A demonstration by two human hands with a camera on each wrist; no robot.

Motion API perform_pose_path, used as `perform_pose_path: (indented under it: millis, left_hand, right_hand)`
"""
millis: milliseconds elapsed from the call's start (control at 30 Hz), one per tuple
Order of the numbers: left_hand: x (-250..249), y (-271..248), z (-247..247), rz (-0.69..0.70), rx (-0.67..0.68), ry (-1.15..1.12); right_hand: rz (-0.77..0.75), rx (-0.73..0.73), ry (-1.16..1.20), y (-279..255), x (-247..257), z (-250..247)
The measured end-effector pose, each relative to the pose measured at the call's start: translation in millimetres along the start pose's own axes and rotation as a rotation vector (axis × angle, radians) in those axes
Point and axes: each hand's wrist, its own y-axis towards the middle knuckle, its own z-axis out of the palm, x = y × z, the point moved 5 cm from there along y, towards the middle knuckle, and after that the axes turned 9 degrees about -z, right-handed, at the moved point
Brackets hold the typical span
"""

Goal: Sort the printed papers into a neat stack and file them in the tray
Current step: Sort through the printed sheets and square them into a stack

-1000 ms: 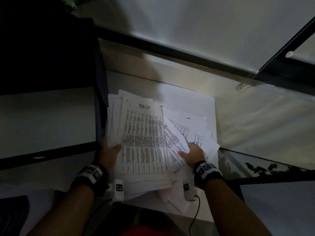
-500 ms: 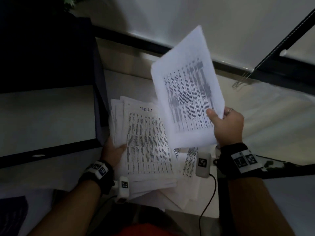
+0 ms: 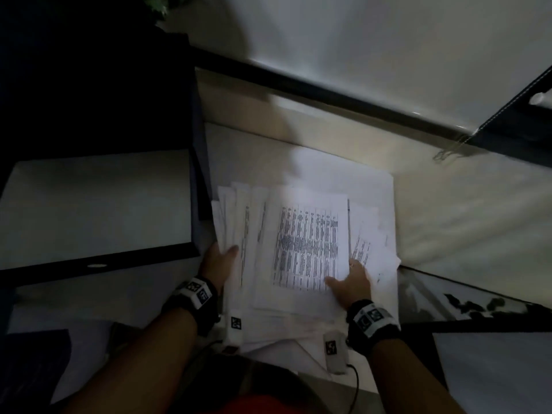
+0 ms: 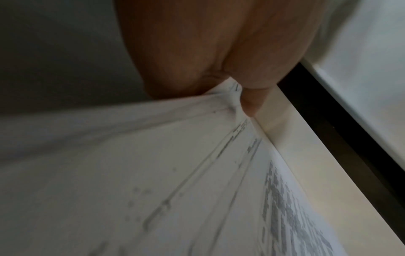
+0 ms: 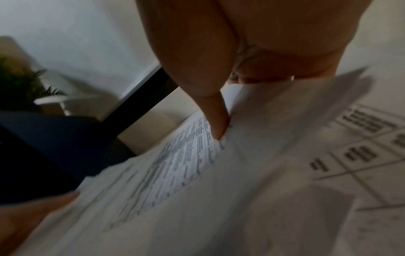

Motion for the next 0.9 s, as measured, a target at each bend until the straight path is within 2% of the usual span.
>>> perform_pose_path:
  millis: [167, 200, 333, 433, 533, 667, 733, 800, 900]
  left_hand:
    - [-11, -2, 15, 0.093, -0.066, 0.163]
    - [-13, -3, 18, 0.115, -0.080, 0.202]
    - [-28, -14, 19, 0.215, -0.106, 0.198]
    - [-44, -31, 17, 0.319, -0.043, 0.100]
    - [-64, -54, 19, 0.397, 0.039, -0.009]
    - [-96, -80, 31, 0.534, 0.085, -0.008]
    - [-111, -90, 35, 0.622, 0.033, -0.014]
    - [-124, -99, 41, 0.694, -0.028, -0.045]
    - [-142, -107, 51, 0.735, -0.028, -0.155]
  right_hand:
    - [-0.275, 0.257, -0.330, -3, 20, 24]
    - [-0.276, 0.277, -0.340, -5, 25, 25]
    - [-0.200, 0.155, -0.338, 4, 22, 18]
    - [-0.162, 0.057, 0.006, 18, 25, 3]
    - [-0.183, 0.145, 0.478, 28, 48, -14]
    - [-0.265, 0.228, 0.825, 30, 81, -49]
    - [-0.328, 0.107, 0.823, 26, 95, -77]
    - [-0.442, -0.081, 0.740, 17, 111, -106]
    - [-0.589, -0.270, 0.733, -6, 130, -126]
